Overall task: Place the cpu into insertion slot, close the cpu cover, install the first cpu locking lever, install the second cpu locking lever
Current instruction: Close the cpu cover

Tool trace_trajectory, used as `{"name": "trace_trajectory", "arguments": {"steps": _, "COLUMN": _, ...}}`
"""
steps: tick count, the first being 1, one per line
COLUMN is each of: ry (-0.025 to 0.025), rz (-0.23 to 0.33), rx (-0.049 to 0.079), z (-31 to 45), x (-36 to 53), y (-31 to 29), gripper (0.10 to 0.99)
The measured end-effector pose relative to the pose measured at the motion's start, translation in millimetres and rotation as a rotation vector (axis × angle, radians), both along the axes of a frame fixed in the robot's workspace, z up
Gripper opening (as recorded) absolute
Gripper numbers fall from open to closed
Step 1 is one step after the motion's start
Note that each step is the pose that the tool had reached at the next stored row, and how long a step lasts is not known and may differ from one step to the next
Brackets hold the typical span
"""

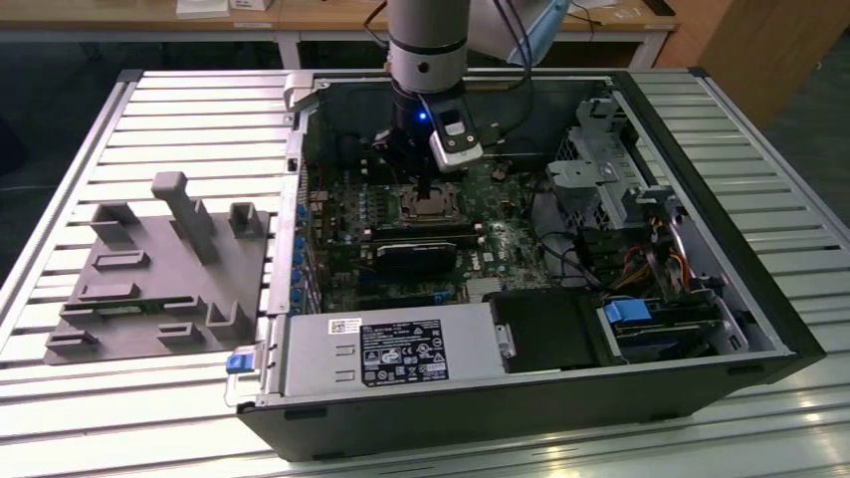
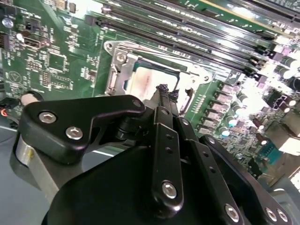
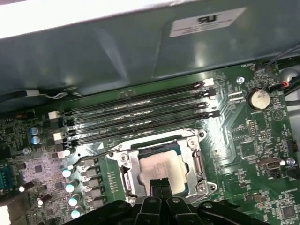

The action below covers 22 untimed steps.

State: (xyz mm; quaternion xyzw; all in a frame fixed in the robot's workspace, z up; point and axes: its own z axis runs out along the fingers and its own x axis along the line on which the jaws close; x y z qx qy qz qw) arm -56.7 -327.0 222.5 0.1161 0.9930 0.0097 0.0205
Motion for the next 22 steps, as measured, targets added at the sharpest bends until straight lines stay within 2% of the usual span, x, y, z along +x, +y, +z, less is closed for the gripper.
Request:
{"name": "trace_trajectory", "arguments": {"steps": 5, "ry": -0.015, "rz": 0.003, "rx": 0.001, "z": -3.1, "x": -8.1, "y": -0.9, "gripper": 0.106}}
{"name": "trace_trajectory", "arguments": {"steps": 8, "ry": -0.0199, "rz": 0.007, "rx": 0.004, "z": -5.6, "x": -12.2, "y": -1.7, "gripper": 0.106}}
{"name": "trace_trajectory", "arguments": {"steps": 10, "ry": -0.0212, "rz": 0.011, "rx": 0.01, "z": -7.4, "x": -14.3, "y": -2.1, "gripper": 0.106}}
{"name": "trace_trajectory", "arguments": {"steps": 14, "ry": -0.0217, "rz": 0.022, "rx": 0.03, "z": -10.7, "x": -17.2, "y": -2.5, "gripper": 0.106}}
{"name": "trace_trajectory", "arguments": {"steps": 18, "ry": -0.0224, "rz": 0.033, "rx": 0.038, "z": -14.8, "x": -19.2, "y": -2.9, "gripper": 0.106}}
{"name": "trace_trajectory", "arguments": {"steps": 22, "ry": -0.0226, "rz": 0.046, "rx": 0.051, "z": -17.8, "x": -21.6, "y": -3.0, "gripper": 0.106}}
